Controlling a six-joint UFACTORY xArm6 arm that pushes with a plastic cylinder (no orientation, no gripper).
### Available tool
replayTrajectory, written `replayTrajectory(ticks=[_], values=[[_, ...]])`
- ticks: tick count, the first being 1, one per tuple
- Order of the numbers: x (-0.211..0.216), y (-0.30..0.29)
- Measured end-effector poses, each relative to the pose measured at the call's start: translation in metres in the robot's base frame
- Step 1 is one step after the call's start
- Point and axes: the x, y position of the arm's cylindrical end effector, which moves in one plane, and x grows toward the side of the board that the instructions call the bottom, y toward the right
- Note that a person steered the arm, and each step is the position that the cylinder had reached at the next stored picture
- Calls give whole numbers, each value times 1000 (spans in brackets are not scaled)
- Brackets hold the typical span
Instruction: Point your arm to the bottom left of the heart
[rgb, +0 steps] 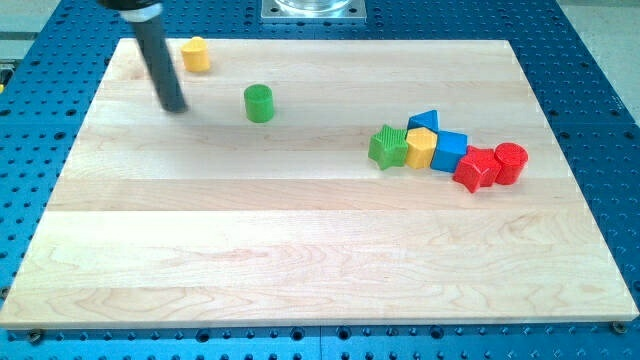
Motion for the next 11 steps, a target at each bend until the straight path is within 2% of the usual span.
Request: replayTrajectory(ticks=[1,2,4,5,6,7,9,10,11], values=[[15,146],[38,126],[-46,149],[-86,235],[-63,307],[-47,277],[44,-46],[-63,-68],[-138,-102]])
